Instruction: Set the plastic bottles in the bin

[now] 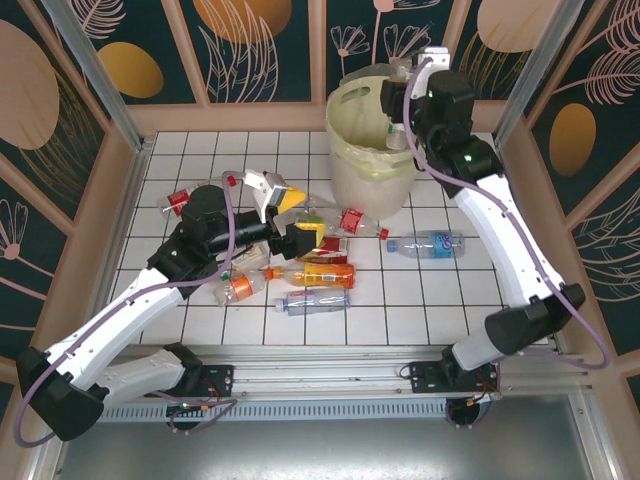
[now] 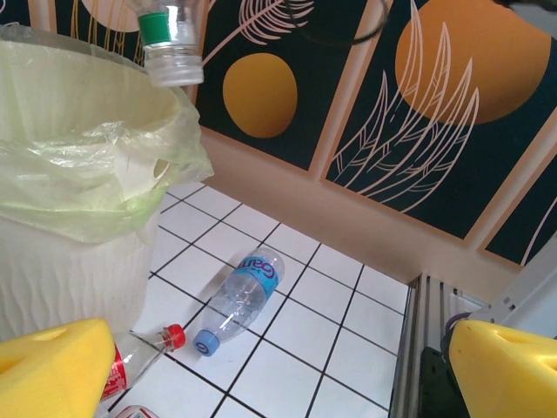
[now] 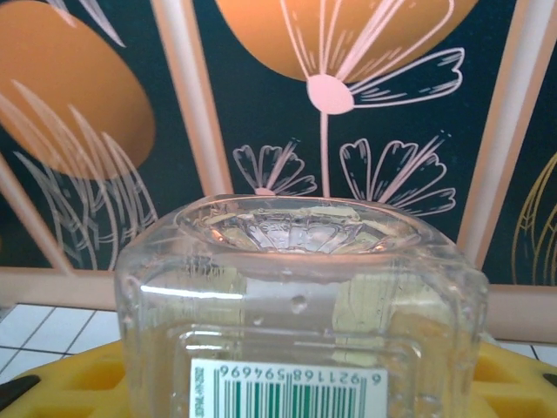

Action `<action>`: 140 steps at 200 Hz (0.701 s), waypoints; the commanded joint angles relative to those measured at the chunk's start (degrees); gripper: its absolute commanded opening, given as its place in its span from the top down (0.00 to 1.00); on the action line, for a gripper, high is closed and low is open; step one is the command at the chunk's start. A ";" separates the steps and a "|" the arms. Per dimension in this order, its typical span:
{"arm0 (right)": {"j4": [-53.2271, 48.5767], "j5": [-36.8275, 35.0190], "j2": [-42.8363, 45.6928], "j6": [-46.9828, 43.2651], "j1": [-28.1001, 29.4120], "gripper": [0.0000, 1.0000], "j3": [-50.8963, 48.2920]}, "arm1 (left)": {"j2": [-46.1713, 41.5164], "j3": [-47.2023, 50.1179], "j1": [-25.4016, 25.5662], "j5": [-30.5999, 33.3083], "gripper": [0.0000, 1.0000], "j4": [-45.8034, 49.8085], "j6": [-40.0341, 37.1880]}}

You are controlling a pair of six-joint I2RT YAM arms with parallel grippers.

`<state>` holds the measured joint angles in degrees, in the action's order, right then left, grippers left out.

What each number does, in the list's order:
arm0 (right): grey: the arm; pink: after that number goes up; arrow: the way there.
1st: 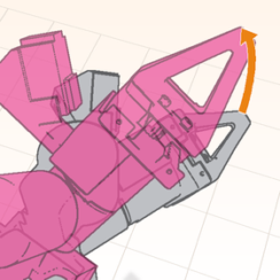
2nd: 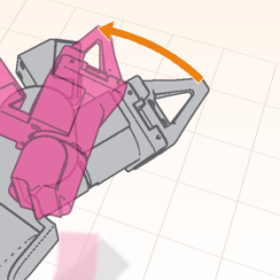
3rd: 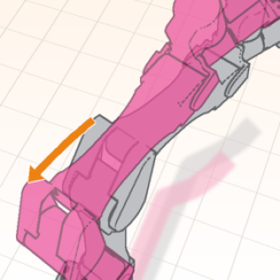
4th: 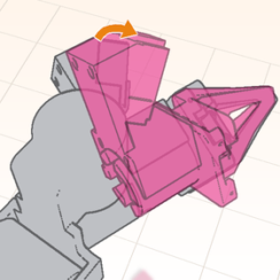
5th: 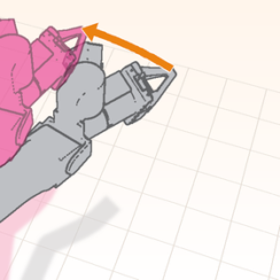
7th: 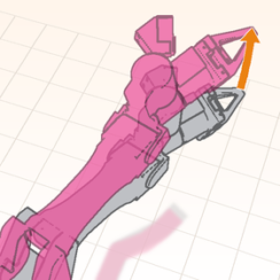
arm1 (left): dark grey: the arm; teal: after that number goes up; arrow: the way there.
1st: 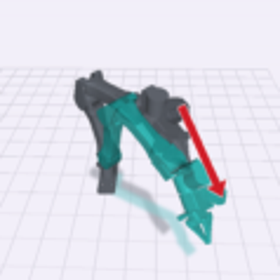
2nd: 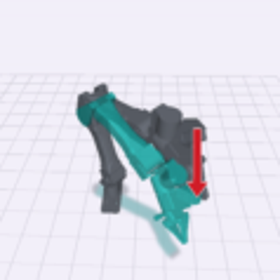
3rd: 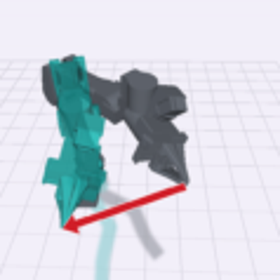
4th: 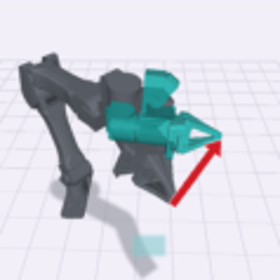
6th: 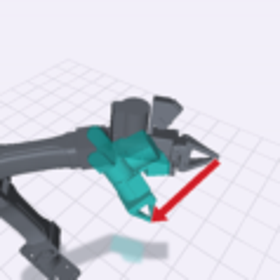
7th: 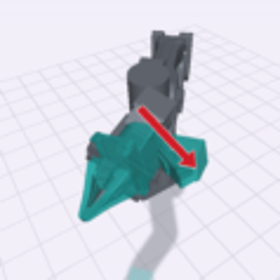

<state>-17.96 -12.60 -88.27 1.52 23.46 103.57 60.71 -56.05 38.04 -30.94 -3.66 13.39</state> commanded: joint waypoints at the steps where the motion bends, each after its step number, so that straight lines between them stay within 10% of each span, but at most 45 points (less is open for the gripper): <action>1: 0.95 -1.88 -3.52 -0.99 -2.28 0.45 4.67 | 0.10 -0.06 0.19 0.26 0.01 -0.59 -1.69; 140: -13.88 9.56 -19.40 -0.99 -9.07 0.39 11.16 | 2.56 -0.96 0.15 -0.17 0.01 2.24 -3.63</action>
<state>-28.56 -5.13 -106.02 1.37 14.70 111.26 63.07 -56.05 38.04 -30.96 -1.87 11.11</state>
